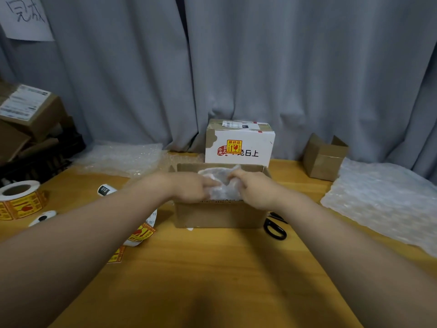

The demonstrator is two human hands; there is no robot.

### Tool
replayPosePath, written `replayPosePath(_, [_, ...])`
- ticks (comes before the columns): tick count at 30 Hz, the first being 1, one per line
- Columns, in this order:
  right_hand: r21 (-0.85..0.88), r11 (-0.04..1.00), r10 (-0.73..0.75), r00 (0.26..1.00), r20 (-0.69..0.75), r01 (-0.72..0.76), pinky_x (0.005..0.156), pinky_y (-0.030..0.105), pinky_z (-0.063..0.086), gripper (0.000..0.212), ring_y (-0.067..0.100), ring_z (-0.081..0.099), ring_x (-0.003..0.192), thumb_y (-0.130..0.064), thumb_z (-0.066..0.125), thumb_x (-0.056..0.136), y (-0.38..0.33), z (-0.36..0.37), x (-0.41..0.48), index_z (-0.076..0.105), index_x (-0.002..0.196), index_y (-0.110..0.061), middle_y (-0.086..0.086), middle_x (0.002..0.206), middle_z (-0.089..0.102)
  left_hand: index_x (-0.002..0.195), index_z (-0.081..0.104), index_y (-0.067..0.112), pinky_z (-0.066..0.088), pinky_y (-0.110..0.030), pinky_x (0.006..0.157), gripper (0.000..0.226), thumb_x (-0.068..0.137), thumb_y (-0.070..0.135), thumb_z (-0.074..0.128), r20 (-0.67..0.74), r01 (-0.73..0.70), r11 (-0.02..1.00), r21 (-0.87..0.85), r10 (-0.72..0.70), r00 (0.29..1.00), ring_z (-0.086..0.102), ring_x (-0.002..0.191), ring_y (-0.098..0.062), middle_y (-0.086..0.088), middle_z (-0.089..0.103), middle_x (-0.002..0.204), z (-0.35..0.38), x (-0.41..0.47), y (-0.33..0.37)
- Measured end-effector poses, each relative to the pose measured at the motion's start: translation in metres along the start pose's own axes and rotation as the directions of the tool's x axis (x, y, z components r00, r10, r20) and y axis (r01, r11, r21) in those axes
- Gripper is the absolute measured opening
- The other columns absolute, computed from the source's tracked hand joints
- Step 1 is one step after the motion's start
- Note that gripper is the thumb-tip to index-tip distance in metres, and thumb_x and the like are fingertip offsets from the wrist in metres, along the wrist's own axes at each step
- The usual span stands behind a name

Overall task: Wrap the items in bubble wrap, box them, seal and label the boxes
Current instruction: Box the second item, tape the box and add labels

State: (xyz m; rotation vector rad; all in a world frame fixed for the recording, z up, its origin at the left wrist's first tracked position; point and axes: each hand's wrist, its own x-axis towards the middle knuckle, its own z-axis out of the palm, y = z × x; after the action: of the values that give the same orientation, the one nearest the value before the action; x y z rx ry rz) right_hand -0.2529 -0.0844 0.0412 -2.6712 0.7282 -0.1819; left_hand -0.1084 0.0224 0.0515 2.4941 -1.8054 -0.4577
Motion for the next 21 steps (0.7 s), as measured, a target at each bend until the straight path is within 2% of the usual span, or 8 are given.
replayPosePath(3, [-0.064,0.995,0.071,0.996,-0.061,-0.075,0.072,0.032,0.045,0.034,0.026,0.055,0.098,-0.008,0.041,0.093,0.004,-0.003,0.005,0.041,0.123,-0.022,0.008,0.110,0.056,0.146,0.030,0.032,0.026,-0.034,0.112,0.049,0.099,0.030,0.040,0.123,0.078,0.993,0.085,-0.088,0.988,0.031,0.138,-0.022,0.000,0.027,0.154,-0.003,0.016,-0.001])
replayPosePath(6, [-0.294,0.935,0.181,0.980,-0.089,-0.199,0.079,0.033,0.048,0.028,0.028,0.054,0.101,-0.004,0.051,0.087,0.008,-0.007,0.016,0.057,0.112,-0.014,0.008,0.114,0.057,0.145,0.034,0.030,0.035,-0.041,0.107,0.051,0.096,0.039,0.043,0.123,0.134,0.975,0.177,-0.157,0.980,0.042,0.128,-0.026,-0.002,0.038,0.147,-0.002,0.030,-0.003])
replayPosePath(10, [-0.549,0.834,0.025,0.997,-0.070,-0.059,0.087,0.037,0.031,0.008,0.023,0.046,0.099,-0.019,0.056,0.090,0.010,-0.004,0.022,0.064,0.092,-0.018,0.002,0.093,0.049,0.144,0.034,0.025,0.031,-0.047,0.106,0.062,0.091,0.056,0.040,0.027,0.238,0.939,0.249,-0.252,0.967,0.032,0.127,-0.033,-0.006,0.030,0.141,0.007,0.035,-0.006])
replayPosePath(13, [-0.579,0.814,0.069,0.997,0.033,-0.037,0.085,0.034,0.028,0.022,0.023,0.049,0.088,-0.010,0.050,0.092,0.001,-0.009,0.020,0.050,0.071,-0.018,-0.002,0.076,0.050,0.139,0.043,0.017,0.035,-0.039,0.103,0.048,0.098,0.042,0.038,0.013,0.168,0.979,0.120,-0.170,0.985,0.040,0.121,-0.027,-0.011,0.033,0.138,0.010,0.028,0.004])
replayPosePath(15, [-0.643,0.766,0.082,0.991,0.102,0.003,0.092,0.034,0.033,0.021,0.023,0.045,0.086,-0.004,0.046,0.093,-0.011,-0.008,0.021,0.045,0.074,-0.012,0.000,0.077,0.047,0.138,0.046,0.017,0.036,-0.031,0.101,0.044,0.098,0.033,0.042,-0.011,0.096,0.994,0.054,-0.096,0.995,0.044,0.122,-0.023,-0.010,0.043,0.140,0.011,0.020,0.009])
replayPosePath(17, [-0.672,0.739,0.061,0.988,0.145,0.054,0.089,0.034,0.038,0.010,0.023,0.046,0.085,-0.004,0.045,0.095,-0.021,-0.004,0.021,0.051,0.092,-0.012,0.003,0.085,0.049,0.134,0.052,0.021,0.035,-0.027,0.099,0.041,0.095,0.033,0.048,-0.049,0.060,0.998,-0.006,-0.061,0.997,0.046,0.124,-0.019,0.001,0.048,0.140,0.005,0.008,0.007])
replayPosePath(20, [-0.574,0.818,0.116,0.967,0.229,0.038,0.077,0.029,0.042,0.021,0.023,0.052,0.085,-0.006,0.040,0.096,-0.017,-0.009,0.017,0.058,0.106,-0.006,0.006,0.091,0.056,0.096,0.064,0.020,0.037,-0.027,0.084,0.033,0.096,0.044,0.041,-0.011,0.091,0.988,-0.127,-0.094,0.996,0.054,0.101,-0.020,-0.001,0.063,0.112,-0.006,-0.008,0.000])
replayPosePath(21, [-0.511,0.859,0.138,0.957,0.256,0.013,0.080,0.030,0.043,0.025,0.024,0.054,0.091,-0.009,0.038,0.097,-0.011,-0.013,0.015,0.059,0.109,-0.005,0.007,0.100,0.059,0.097,0.063,0.017,0.035,-0.029,0.085,0.042,0.097,0.048,0.035,0.009,0.118,0.985,-0.122,-0.118,0.993,0.054,0.102,-0.021,-0.006,0.060,0.111,-0.007,-0.012,0.000])
